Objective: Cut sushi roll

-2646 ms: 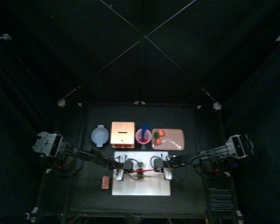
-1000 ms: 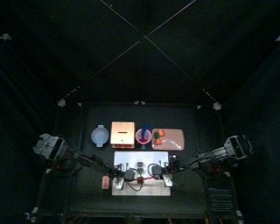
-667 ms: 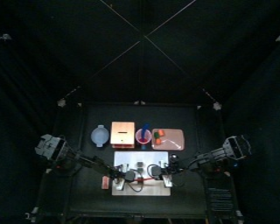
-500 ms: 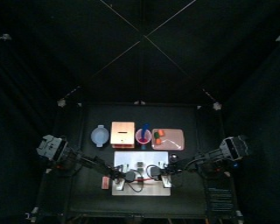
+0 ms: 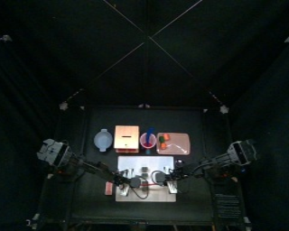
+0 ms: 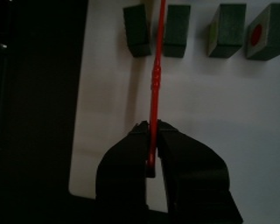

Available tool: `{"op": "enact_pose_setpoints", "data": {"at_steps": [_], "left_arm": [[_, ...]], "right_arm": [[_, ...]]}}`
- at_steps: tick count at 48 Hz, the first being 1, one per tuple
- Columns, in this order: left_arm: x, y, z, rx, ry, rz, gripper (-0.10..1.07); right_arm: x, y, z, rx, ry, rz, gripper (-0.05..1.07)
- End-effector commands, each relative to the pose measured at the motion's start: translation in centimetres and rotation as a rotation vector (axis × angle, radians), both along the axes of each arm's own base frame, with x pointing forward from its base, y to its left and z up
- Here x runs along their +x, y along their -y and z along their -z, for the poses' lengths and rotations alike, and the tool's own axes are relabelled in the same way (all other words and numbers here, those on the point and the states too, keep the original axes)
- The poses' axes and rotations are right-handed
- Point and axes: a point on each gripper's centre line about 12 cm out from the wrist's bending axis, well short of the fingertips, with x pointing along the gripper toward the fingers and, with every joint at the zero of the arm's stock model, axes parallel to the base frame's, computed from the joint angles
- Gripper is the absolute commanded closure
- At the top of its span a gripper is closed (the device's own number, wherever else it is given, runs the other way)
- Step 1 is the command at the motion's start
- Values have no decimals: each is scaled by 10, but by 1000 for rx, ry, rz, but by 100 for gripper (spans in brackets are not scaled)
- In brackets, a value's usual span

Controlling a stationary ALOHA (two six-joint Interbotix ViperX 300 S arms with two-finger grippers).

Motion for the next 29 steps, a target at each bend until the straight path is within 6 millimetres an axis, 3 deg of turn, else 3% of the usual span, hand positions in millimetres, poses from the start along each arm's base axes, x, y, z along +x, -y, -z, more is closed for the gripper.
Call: {"op": "enact_pose_setpoints", "data": {"at_steps": [1, 8, 15, 22, 29], "left_arm": [[8, -3, -30, 5, 84, 7, 47], [23, -15, -45, -36, 150, -27, 38], [30, -19, -46, -89, 224, -5, 19], [30, -18, -51, -140, 305, 34, 3], [23, -20, -52, -167, 339, 48, 0]], "right_arm": [[-4, 3, -28, 11, 56, -6, 63], [-18, 13, -55, 31, 91, 9, 63], [-35, 18, -68, 60, 122, 23, 63], [-50, 21, -73, 92, 134, 38, 63], [-69, 21, -63, 198, 71, 89, 63]]}}
